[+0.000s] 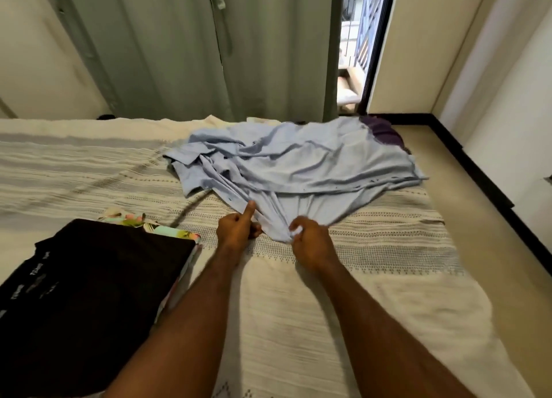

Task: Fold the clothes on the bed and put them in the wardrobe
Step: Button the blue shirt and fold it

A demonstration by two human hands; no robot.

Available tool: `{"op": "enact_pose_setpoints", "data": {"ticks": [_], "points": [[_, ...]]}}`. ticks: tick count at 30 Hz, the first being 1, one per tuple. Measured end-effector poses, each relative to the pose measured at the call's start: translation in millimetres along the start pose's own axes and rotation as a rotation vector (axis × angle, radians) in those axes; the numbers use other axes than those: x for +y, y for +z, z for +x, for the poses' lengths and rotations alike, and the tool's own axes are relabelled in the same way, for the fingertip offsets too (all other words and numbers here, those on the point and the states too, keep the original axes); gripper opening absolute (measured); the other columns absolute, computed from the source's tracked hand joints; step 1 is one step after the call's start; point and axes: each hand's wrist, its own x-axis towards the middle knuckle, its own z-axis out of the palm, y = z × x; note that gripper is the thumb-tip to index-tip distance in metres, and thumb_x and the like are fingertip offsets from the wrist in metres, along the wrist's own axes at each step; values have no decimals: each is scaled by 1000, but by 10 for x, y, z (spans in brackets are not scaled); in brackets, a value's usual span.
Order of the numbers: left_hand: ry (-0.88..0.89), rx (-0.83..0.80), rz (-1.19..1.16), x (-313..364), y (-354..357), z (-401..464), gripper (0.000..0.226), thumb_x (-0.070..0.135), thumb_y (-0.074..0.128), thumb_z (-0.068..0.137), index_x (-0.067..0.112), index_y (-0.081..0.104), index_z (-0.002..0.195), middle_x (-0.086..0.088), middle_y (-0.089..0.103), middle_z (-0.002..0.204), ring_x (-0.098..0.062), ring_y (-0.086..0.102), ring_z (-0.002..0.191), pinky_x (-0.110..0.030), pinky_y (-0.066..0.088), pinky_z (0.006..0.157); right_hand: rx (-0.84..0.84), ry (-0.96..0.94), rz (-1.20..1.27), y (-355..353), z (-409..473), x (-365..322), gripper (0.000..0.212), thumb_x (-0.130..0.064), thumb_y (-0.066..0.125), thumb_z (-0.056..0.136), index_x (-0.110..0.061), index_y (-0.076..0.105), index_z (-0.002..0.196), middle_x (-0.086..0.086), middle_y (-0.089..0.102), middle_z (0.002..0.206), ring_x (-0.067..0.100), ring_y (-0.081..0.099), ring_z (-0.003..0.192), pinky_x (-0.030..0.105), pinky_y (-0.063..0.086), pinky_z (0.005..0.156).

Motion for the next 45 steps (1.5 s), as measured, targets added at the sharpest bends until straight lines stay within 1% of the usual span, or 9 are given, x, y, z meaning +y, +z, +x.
{"op": "enact_pose_setpoints", "data": {"ticks": [12,20,24,26,29,31,35,39,45], "points": [[-50,-38,-305,-176,-430,-1538,45,0,66,94,18,55,133,-12,70,121,-33,70,104,-48,61,83,-643,83,-119,-661,-2430,106,21,-23,52,66,-15,43,49,-2,45,54,11,54,58,26,35,61],[152,-265,-48,-313,-650,-2808,52,-14,44,96,24,52,132,-16,64,114,-25,64,95,-27,56,76,286,-90,253,-748,-2766,-471,20,-13,76,86,-29,69,96,-9,69,96,3,65,81,17,50,68],[148,-428,52,-263,-1010,-3237,52,4,56,85,9,53,137,-13,66,123,-16,69,90,-25,56,74,71,-88,295,-861,-2905,-636,62,-17,78,85,-30,48,138,-5,52,134,11,54,117,20,49,88],[209,-414,85,-99,-1187,-3376,62,33,73,75,9,59,131,-10,67,126,-20,67,111,-34,56,91,-221,73,304,-926,-3007,-624,82,-13,81,81,-31,35,148,6,60,121,20,62,106,27,53,76],[415,-341,160,280,-1331,-3445,12,18,78,86,11,69,89,4,73,81,-7,66,76,-32,53,70,-384,23,-108,-1032,-3214,-669,49,-8,80,75,-17,70,122,-1,66,83,14,67,81,23,50,69],[505,-299,169,701,-1345,-3447,20,12,70,94,12,64,74,2,64,65,-10,57,61,-31,45,66,-282,-10,-179,-1153,-3353,-755,16,-9,76,76,-17,81,90,-6,66,73,9,66,76,21,47,68],[615,-439,97,1738,-1196,-3660,34,25,61,100,2,65,75,-18,64,66,-25,59,62,-36,46,65,101,-60,24,-1613,-3539,-964,33,-13,62,74,-24,47,47,-7,44,46,4,43,46,28,39,54],[684,-645,10,2942,-1086,-4086,38,44,71,87,15,74,63,-4,66,60,-13,62,53,-24,50,51,262,-21,-5,-2403,-3810,-1001,29,-16,64,71,-22,46,49,-8,44,48,9,45,49,30,38,53],[762,-939,251,3895,-1036,-4403,74,72,88,45,13,76,88,-2,74,79,-12,70,69,-23,58,62,544,-387,303,-3001,-3885,-1566,37,-33,78,85,-48,54,111,-10,54,128,12,55,118,34,49,98]]}}
